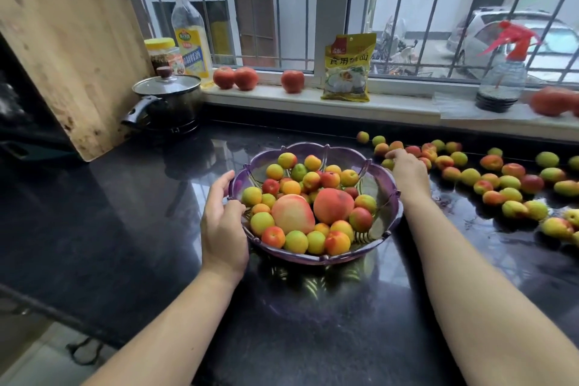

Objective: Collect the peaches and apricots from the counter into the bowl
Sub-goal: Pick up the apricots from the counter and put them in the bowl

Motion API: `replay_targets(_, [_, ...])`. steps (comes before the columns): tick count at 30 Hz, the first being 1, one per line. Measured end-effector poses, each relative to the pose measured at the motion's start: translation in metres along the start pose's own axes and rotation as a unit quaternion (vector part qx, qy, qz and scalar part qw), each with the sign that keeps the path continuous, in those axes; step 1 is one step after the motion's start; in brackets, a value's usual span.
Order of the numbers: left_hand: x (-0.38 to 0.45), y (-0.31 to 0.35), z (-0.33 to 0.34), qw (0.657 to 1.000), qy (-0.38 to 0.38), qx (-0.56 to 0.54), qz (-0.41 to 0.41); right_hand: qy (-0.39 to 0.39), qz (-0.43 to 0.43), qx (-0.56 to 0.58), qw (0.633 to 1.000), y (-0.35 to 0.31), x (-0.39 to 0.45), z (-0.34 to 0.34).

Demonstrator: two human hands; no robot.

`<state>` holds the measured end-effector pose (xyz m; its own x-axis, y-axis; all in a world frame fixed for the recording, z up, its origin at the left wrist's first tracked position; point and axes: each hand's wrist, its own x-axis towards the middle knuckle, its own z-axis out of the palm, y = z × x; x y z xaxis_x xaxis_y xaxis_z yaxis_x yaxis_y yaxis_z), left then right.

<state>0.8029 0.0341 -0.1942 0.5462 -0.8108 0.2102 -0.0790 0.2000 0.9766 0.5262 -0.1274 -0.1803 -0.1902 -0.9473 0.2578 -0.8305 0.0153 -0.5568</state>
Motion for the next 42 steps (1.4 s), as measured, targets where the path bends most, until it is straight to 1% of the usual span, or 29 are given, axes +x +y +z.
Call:
replay_targets(2, [-0.001,0.002,0.000,1.000,0.000,-0.002,0.003,-0.007,0.039,0.118,0.992,0.001,-0.003,-0.009])
replay_targets(4, [-0.001,0.001,0.000,1.000,-0.003,0.004,-0.002,-0.026,0.071,0.226,0.971,-0.005,-0.005,-0.026])
replay_targets(5, [-0.001,0.002,0.000,1.000,-0.005,0.006,-0.003,-0.038,0.060,0.251,0.965,-0.009,-0.005,-0.036])
replay_targets(6, [-0.002,0.002,0.000,1.000,-0.006,0.007,-0.003,-0.054,0.025,0.257,0.965,-0.016,-0.005,-0.047])
replay_targets(9, [-0.004,0.004,0.000,1.000,-0.003,0.010,-0.001,-0.138,-0.116,0.236,0.955,-0.048,-0.014,-0.076])
replay_targets(11, [-0.005,0.005,0.000,1.000,-0.003,0.015,0.005,-0.179,-0.190,0.174,0.950,-0.069,-0.019,-0.078])
replay_targets(12, [-0.004,0.005,0.000,1.000,-0.004,0.018,0.006,-0.184,-0.216,0.134,0.950,-0.076,-0.021,-0.072])
replay_targets(14, [-0.004,0.004,-0.001,1.000,-0.004,0.021,0.006,-0.178,-0.235,0.082,0.952,-0.083,-0.025,-0.056])
replay_targets(17, [-0.005,0.006,-0.001,1.000,-0.008,0.021,0.002,-0.176,-0.239,0.070,0.952,-0.082,-0.025,-0.038])
replay_targets(19, [-0.005,0.006,-0.001,1.000,-0.010,0.020,0.002,-0.167,-0.224,0.126,0.952,-0.076,-0.018,-0.035])
replay_targets(21, [-0.005,0.005,-0.001,1.000,-0.011,0.020,0.002,-0.114,-0.181,0.197,0.957,-0.069,-0.008,-0.036])
replay_targets(23, [-0.005,0.005,-0.001,1.000,-0.011,0.017,0.003,-0.045,-0.122,0.241,0.962,-0.057,0.000,-0.038])
replay_targets(24, [-0.005,0.005,-0.001,1.000,-0.013,0.015,0.002,-0.026,-0.085,0.251,0.964,-0.049,0.003,-0.038])
replay_targets(25, [-0.005,0.005,-0.001,1.000,-0.019,0.012,0.001,-0.031,-0.048,0.243,0.968,-0.040,0.004,-0.037])
replay_targets(26, [-0.005,0.005,-0.001,1.000,-0.029,0.007,-0.003,-0.066,-0.014,0.219,0.973,-0.032,0.005,-0.035])
replay_targets(27, [-0.004,0.005,-0.001,0.999,-0.040,0.002,-0.008,-0.127,0.017,0.199,0.972,-0.026,0.003,-0.032])
replay_targets(28, [-0.004,0.005,-0.001,0.999,-0.049,-0.002,-0.013,-0.189,0.046,0.196,0.961,-0.023,0.001,-0.031])
replay_targets(29, [-0.003,0.005,0.000,0.999,-0.050,-0.005,-0.015,-0.233,0.074,0.210,0.947,-0.022,0.000,-0.031])
replay_targets(30, [-0.002,0.005,0.000,0.999,-0.045,-0.008,-0.016,-0.253,0.095,0.225,0.936,-0.023,0.001,-0.032])
replay_targets(31, [-0.002,0.004,0.000,0.999,-0.036,-0.015,-0.017,-0.257,0.104,0.235,0.932,-0.023,0.005,-0.034])
replay_targets(32, [-0.002,0.004,-0.001,0.999,-0.024,-0.021,-0.016,-0.259,0.105,0.248,0.928,-0.023,0.008,-0.036])
replay_targets(33, [-0.002,0.004,-0.001,0.999,-0.012,-0.028,-0.014,-0.272,0.102,0.279,0.915,-0.023,0.011,-0.036])
replay_targets(36, [-0.003,0.004,-0.002,0.998,0.028,-0.048,-0.019,-0.361,0.092,0.406,0.834,-0.025,0.014,-0.031])
replay_targets(37, [-0.003,0.004,-0.003,0.998,0.036,-0.047,-0.020,-0.366,0.079,0.408,0.833,-0.029,0.015,-0.026])
replay_targets(38, [-0.002,0.004,-0.003,0.998,0.040,-0.042,-0.016,-0.343,0.058,0.380,0.857,-0.034,0.019,-0.020])
replay_targets(39, [-0.001,0.003,-0.003,0.999,0.041,-0.034,-0.009,-0.285,0.030,0.325,0.901,-0.039,0.026,-0.011])
replay_targets(40, [0.000,0.002,-0.003,0.999,0.041,-0.025,-0.005,-0.194,0.004,0.243,0.950,-0.043,0.035,-0.003])
replay_targets(41, [0.001,0.000,-0.003,0.999,0.041,-0.017,-0.002,-0.099,-0.028,0.140,0.985,-0.045,0.046,0.005])
replay_targets(42, [0.001,-0.002,-0.003,0.999,0.043,-0.012,-0.001,-0.033,-0.066,0.037,0.997,-0.048,0.053,0.011])
